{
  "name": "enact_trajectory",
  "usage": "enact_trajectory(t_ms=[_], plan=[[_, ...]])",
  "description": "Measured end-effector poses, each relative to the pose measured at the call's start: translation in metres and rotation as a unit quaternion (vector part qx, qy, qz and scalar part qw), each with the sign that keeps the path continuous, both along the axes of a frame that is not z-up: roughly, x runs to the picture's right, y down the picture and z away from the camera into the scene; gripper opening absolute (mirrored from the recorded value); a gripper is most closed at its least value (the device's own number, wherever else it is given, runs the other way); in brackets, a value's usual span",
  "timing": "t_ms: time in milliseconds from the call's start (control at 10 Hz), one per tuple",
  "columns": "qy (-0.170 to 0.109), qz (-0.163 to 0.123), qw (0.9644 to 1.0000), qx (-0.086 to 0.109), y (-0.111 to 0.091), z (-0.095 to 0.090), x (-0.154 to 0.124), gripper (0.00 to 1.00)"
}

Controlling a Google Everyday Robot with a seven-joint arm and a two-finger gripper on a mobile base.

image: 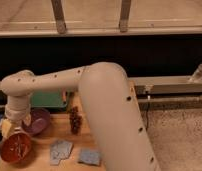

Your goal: Place fork in red bowl

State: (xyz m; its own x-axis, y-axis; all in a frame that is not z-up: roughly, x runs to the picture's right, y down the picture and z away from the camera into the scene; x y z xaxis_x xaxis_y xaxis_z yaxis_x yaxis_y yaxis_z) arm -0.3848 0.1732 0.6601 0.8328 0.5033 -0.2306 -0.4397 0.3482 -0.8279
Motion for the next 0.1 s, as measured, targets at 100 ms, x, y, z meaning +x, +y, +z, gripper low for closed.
enact_trajectory(t_ms=[100], plan=[[0.009,0.013,0.9995,0.027,-0.017,-0.0107,0.0098,0.62]])
